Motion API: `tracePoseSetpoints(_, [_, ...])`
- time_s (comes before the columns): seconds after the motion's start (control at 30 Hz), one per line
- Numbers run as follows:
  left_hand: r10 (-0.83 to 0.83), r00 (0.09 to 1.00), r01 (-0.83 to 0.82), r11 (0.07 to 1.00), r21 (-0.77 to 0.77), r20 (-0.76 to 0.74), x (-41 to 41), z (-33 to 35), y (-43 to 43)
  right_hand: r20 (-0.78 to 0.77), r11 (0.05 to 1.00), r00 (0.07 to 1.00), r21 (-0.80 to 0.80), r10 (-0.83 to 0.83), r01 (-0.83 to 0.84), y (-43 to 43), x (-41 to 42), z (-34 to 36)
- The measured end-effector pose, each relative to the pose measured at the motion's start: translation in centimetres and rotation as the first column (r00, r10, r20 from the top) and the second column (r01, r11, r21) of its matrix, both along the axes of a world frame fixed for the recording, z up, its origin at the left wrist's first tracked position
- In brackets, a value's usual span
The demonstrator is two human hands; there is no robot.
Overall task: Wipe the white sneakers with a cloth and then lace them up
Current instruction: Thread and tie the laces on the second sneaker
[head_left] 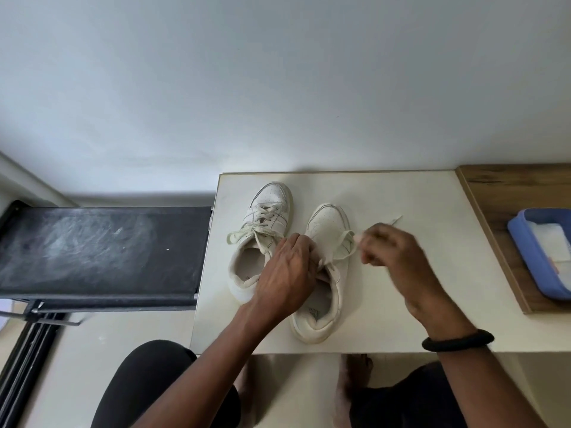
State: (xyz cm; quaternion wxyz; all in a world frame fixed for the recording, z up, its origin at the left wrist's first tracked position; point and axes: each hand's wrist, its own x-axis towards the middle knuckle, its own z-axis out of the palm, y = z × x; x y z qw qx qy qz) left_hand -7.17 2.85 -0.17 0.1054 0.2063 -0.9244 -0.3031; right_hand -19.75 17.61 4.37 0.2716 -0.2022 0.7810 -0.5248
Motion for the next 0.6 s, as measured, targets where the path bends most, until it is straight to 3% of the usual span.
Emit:
tracePoseSetpoints(0.07, [0.005, 1.0, -0.006, 1.0, 0.022, 0.025, 0.0, -0.1, -0.2, -0.098, 0.953, 0.964, 0.205, 0.249, -0.225, -0.6, 1.0, -0.5])
tracePoseSetpoints(0.13, [-0.007, 0.998, 0.005, 0.999, 0.042, 0.06, 0.1, -0.1, -0.3, -0.173, 0.896, 0.92, 0.347, 0.353, -0.278, -1.3, 2.4, -0.8])
tracePoseSetpoints(0.27, [-0.006, 0.998, -0.002, 0.994, 0.114, 0.064, -0.1, 0.5, -0.7, -0.378, 0.969, 0.904, 0.216, 0.198, -0.121, -2.4, 3.6, -1.6])
tracePoseSetpoints(0.4, [0.015, 0.999, -0.02, 0.993, 0.114, 0.036, -0.1, 0.7, -0.5, -0.437, 0.989, 0.888, 0.104, 0.141, -0.106, -2.4, 3.3, -1.8])
tracePoseSetpoints(0.6, [0.024, 0.999, -0.025, 1.0, 0.02, 0.03, 0.0, 0.4, 0.1, -0.531, 0.972, 0.828, 0.224, 0.18, -0.068, -2.8, 3.7, -2.5])
